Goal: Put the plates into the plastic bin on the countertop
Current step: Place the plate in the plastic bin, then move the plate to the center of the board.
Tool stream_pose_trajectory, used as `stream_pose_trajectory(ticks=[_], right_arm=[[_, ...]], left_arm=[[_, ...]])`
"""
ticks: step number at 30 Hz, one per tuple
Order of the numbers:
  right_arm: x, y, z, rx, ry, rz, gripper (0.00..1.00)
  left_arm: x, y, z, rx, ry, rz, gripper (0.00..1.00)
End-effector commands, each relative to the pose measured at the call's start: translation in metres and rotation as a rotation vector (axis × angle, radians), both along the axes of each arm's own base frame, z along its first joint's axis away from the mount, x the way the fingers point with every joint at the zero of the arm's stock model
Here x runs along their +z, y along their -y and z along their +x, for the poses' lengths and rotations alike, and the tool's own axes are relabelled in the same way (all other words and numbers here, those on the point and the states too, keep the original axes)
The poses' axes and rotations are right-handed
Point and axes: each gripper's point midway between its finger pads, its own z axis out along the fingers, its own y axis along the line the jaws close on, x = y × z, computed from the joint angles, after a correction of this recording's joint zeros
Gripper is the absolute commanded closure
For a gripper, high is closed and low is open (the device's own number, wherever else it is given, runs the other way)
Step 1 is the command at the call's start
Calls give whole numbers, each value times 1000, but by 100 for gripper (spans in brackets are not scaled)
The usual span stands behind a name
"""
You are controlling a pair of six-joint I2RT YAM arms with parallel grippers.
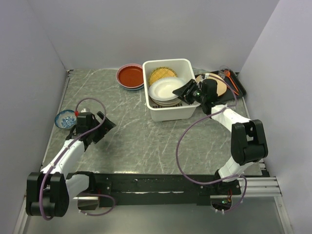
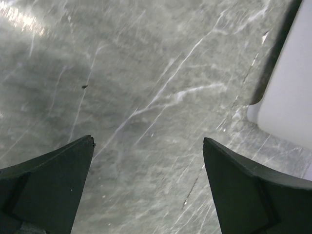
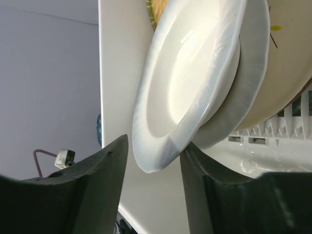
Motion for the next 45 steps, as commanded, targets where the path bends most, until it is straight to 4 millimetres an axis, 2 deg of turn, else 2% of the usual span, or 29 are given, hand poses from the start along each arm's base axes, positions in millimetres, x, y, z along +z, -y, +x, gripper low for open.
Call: stream_pose_trajectory(ticks=[1, 6, 7, 9, 10, 12, 13, 14, 15, 16, 17, 18, 21, 26, 27, 28, 30, 32, 33, 34, 36, 37, 38, 39, 40, 41, 42, 44, 45], right_arm=[[27, -1, 5, 21, 103, -12, 41], [26, 10, -4, -3, 90, -79, 31], [35, 14, -5, -24, 110, -96, 29], [35, 21, -12, -36, 99, -147, 26], [37, 28, -17, -63, 89, -177, 24], [51, 37, -25, -84, 122, -218, 22], [52, 41, -31, -95, 114, -234, 21], [51, 47, -34, -117, 121, -263, 20], [65, 51, -41, -132, 155, -267, 18], [67, 54, -46, -141, 159, -275, 14], [67, 59, -49, -162, 165, -294, 12], [79, 62, -57, -175, 198, -289, 9], [88, 64, -69, -182, 240, -278, 8], [85, 62, -85, -155, 253, -260, 8], [90, 61, -90, -152, 273, -249, 8], [91, 63, -92, -156, 281, -251, 7], [94, 64, -99, -159, 298, -248, 7], [95, 66, -103, -160, 305, -255, 7], [96, 65, -105, -155, 308, -255, 8], [94, 66, -106, -153, 302, -263, 7], [91, 66, -108, -149, 298, -270, 7], [87, 68, -109, -156, 287, -278, 7], [85, 69, -109, -158, 283, -281, 8], [85, 68, -110, -156, 285, -282, 8], [83, 70, -110, -159, 281, -289, 8], [83, 71, -110, -160, 279, -293, 8], [80, 71, -110, -157, 270, -300, 8], [80, 72, -110, -161, 273, -309, 8], [80, 73, -111, -162, 273, -311, 7]], left_arm=[[36, 2, 32, -13, 122, 10, 1], [50, 4, 56, -14, 162, 5, 1], [58, 5, 65, -16, 191, -2, 1], [53, 8, 75, -23, 183, -12, 1], [63, 9, 86, -21, 215, -19, 1], [53, 11, 98, -22, 189, -24, 1], [66, 13, 112, -25, 229, -32, 1], [56, 13, 122, -24, 209, -33, 1], [56, 16, 130, -33, 215, -42, 1], [68, 19, 143, -39, 240, -55, 1], [57, 19, 154, -38, 225, -56, 1], [58, 24, 162, -53, 233, -77, 1], [54, 33, 191, -79, 240, -109, 1], [42, 43, 240, -96, 239, -143, 1], [52, 45, 252, -96, 267, -154, 1], [38, 47, 257, -100, 244, -162, 1], [46, 53, 275, -111, 270, -172, 1], [29, 53, 285, -92, 242, -168, 1], [37, 54, 294, -87, 265, -172, 1], [22, 55, 298, -82, 238, -175, 2], [28, 55, 314, -57, 246, -171, 2], [11, 54, 316, -41, 201, -164, 2], [10, 54, 321, -41, 200, -166, 2], [21, 57, 331, -42, 224, -170, 3], [8, 58, 334, -39, 194, -169, 4], [6, 58, 338, -34, 193, -157, 4], [18, 60, 347, -30, 218, -152, 5], [-2, 63, 348, -29, 161, -151, 7], [4, 66, 353, -34, 173, -156, 11]])
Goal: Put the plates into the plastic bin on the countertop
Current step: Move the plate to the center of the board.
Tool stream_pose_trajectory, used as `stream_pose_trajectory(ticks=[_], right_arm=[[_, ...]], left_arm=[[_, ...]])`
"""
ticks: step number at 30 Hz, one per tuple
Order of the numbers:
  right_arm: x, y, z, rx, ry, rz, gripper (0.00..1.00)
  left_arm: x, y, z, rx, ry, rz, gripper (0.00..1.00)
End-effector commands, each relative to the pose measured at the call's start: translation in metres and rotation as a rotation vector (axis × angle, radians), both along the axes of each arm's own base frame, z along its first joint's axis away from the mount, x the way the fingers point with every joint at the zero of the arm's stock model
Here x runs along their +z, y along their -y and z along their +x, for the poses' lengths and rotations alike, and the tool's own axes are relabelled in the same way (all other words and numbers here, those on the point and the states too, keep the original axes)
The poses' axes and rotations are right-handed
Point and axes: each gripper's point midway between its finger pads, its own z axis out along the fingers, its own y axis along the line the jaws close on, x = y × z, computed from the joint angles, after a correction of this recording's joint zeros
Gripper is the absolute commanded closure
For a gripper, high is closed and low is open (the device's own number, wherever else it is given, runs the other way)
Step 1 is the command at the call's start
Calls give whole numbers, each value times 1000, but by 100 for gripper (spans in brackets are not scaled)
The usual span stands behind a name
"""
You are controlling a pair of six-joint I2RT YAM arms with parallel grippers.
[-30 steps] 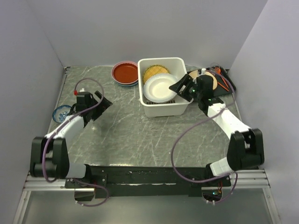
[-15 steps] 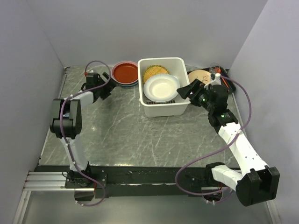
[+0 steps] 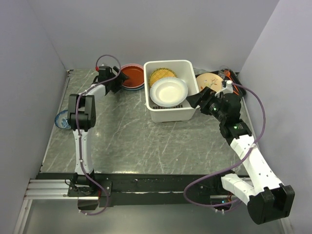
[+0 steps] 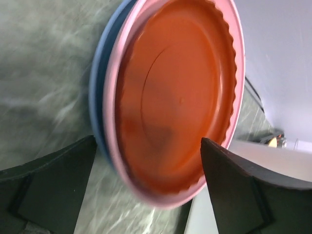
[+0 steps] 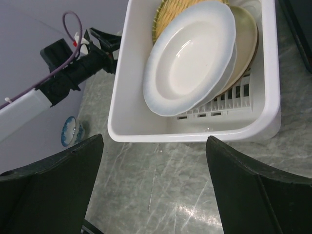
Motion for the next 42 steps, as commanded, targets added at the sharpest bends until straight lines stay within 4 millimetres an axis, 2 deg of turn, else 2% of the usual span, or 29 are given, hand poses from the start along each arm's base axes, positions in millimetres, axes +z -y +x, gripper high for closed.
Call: stream_pose_trajectory(ticks=[1, 4, 12, 18, 23, 29, 30, 36, 40, 42], right_arm=[[-5, 7, -2, -19, 7, -38, 8], [-5, 6, -1, -13, 2, -34, 8], [-7, 1, -2, 10, -9, -22, 8], [-6, -1, -5, 30, -10, -6, 8], [-11, -4, -8, 49, -27, 0, 8], [-11, -6, -12, 64, -31, 5, 8], [-11, -5, -12, 61, -33, 6, 8], [-12, -6, -15, 69, -36, 9, 8], [-12, -8, -17, 75, -33, 18, 8], [-10, -7, -18, 75, -29, 17, 8]], left_arm=[[0, 10, 14, 6, -24, 0, 13], [-10, 12, 11, 14, -50, 10, 18], [-44, 8, -11, 27, -156, 92, 22], [-55, -8, -24, 50, -215, 219, 18], [-67, -26, -42, 67, -279, 360, 17], [-75, -38, -55, 66, -333, 460, 16], [-71, -40, -56, 75, -329, 471, 16], [-75, -46, -75, 58, -367, 540, 14], [-77, -43, -92, 31, -393, 550, 14], [-72, -42, -96, 26, -390, 556, 14]])
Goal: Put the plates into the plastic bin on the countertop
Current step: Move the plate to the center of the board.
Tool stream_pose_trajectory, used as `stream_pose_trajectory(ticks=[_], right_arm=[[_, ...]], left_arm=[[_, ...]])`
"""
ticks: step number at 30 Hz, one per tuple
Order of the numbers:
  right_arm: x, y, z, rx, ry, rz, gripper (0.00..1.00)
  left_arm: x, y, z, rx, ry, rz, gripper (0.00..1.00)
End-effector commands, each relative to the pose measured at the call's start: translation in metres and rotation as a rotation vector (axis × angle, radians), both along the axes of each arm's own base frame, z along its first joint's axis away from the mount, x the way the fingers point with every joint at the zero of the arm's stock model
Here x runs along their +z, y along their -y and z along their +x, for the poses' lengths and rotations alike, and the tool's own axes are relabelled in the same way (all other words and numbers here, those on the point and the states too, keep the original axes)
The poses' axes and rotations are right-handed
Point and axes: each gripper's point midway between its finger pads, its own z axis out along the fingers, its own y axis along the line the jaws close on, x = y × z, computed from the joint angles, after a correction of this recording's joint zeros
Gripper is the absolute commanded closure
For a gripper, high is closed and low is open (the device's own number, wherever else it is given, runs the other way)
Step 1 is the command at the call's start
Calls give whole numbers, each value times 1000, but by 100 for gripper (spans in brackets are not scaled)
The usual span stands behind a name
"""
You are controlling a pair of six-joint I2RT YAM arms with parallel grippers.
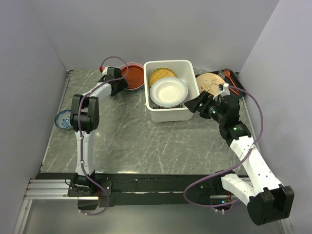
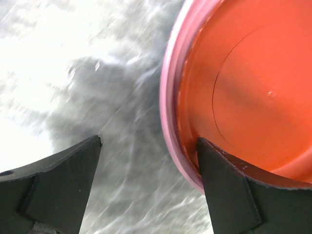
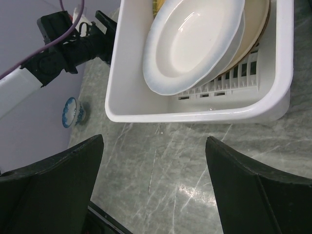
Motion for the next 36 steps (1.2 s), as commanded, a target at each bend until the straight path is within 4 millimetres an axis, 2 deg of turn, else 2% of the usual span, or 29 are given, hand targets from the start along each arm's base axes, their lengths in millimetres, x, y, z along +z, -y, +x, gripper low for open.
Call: stream_pose_trajectory(ticks=[1, 7, 9, 10, 13, 15, 17, 25, 27, 35, 36], right_arm=[[10, 1, -4, 4, 33, 14, 8], [10, 1, -6, 8, 33, 8, 8], [10, 0, -6, 12, 36, 10, 8], [10, 0, -6, 13, 34, 13, 8], [9, -1, -7, 21, 32, 16, 8], [9, -2, -8, 24, 32, 17, 8], [8, -2, -7, 24, 35, 17, 8], [3, -5, -9, 48, 20, 22, 8], [5, -6, -10, 51, 26, 24, 8], [13, -6, -16, 60, 48, 33, 8], [14, -7, -16, 62, 51, 32, 8]], left_arm=[[-43, -12, -67, -46, -249, 113, 14], [-43, -7, -87, -71, -291, 121, 14], [-37, -8, -91, -65, -284, 118, 14], [-41, -8, -98, -66, -299, 121, 14], [-31, -8, -107, -62, -281, 117, 13], [-34, -9, -117, -62, -293, 117, 13], [-28, -8, -122, -63, -279, 112, 13], [-35, 5, -157, -103, -318, 121, 13], [-41, 8, -167, -110, -336, 126, 13], [-42, 17, -189, -135, -352, 139, 13], [-46, 17, -197, -140, -367, 140, 13]])
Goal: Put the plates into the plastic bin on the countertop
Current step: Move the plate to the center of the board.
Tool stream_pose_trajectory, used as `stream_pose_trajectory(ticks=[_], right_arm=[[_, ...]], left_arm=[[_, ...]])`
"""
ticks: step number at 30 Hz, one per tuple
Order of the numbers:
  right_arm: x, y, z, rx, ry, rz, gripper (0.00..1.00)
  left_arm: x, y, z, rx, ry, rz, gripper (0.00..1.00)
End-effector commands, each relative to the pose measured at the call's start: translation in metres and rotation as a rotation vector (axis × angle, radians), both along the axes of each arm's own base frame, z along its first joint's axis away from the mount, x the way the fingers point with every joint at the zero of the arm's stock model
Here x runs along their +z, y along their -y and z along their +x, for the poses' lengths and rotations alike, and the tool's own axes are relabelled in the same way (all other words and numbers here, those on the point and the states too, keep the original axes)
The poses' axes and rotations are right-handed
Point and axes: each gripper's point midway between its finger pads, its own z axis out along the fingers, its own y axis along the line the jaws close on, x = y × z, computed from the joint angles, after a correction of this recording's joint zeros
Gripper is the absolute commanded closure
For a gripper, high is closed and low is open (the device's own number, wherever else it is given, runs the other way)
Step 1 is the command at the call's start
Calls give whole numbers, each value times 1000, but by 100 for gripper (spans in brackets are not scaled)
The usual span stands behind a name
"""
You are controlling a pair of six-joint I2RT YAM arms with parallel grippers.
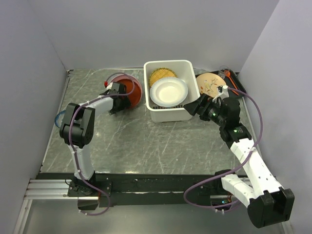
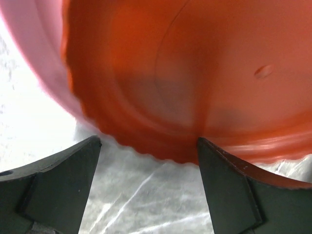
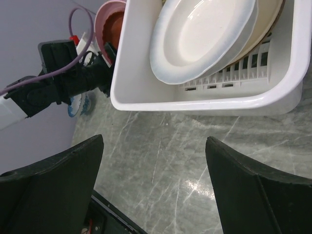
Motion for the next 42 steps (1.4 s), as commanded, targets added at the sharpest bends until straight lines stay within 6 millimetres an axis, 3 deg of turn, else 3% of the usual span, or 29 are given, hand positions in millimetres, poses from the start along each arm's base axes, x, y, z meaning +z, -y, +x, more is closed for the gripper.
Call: stream_pose_trajectory(ticks=[1, 6, 12, 21, 32, 42], right_arm=[[15, -1, -5, 12, 48, 16, 8], [16, -3, -6, 25, 47, 26, 8], [18, -6, -8, 44, 48, 38, 8], [19, -18, -19, 77, 58, 13, 8], [-10, -57, -44, 205, 5, -19, 8], [-40, -84, -59, 274, -54, -18, 9]], left_arm=[[-33, 1, -60, -37, -192, 20, 13], [-40, 6, -88, -61, -221, 5, 13], [-28, 23, -118, -108, -205, -1, 12], [-33, 42, -163, -137, -203, -24, 12], [-23, 57, -211, -191, -220, -17, 11], [-1, 47, -246, -202, -202, -79, 11]])
